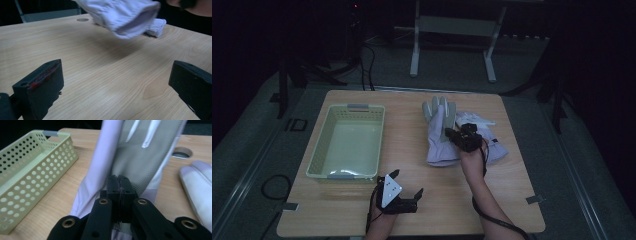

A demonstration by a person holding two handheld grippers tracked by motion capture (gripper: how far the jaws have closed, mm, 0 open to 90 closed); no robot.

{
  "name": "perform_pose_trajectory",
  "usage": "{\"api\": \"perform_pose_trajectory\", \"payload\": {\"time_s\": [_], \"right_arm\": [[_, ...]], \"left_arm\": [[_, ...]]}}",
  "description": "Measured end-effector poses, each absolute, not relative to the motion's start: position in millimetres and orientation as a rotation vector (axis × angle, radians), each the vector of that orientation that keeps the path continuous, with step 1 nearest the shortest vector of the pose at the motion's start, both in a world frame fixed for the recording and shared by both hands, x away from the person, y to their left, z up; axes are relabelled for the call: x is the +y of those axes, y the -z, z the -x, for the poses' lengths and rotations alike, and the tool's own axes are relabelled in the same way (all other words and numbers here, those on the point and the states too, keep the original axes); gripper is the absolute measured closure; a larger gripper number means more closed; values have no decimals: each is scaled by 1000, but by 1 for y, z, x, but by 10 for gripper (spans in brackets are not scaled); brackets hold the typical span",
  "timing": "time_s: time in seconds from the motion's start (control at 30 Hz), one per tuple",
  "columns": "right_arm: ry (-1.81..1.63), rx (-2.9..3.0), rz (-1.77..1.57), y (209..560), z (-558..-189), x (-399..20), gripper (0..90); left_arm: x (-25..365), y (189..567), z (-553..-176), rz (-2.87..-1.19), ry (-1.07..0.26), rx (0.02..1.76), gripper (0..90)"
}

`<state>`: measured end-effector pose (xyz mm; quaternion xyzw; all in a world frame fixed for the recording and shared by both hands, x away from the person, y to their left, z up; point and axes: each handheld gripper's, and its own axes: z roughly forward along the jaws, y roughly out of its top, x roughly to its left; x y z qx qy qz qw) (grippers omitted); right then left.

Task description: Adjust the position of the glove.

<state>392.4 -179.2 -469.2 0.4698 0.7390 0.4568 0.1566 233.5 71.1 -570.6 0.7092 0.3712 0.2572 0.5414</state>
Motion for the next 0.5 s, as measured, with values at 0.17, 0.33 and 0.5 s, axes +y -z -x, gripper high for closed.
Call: {"api": "perform_pose_trajectory", "payload": {"time_s": [0.17,0.33,0.5], "right_arm": [[-1300,2107,-1417,477,-367,-190,890],[-1325,2093,-1445,482,-355,-196,890],[-1294,2094,-1463,495,-343,-196,890]], "left_arm": [[71,571,-233,-1691,-618,879,0],[70,570,-233,-1694,-620,878,0],[70,571,-233,-1694,-623,875,0]]}}
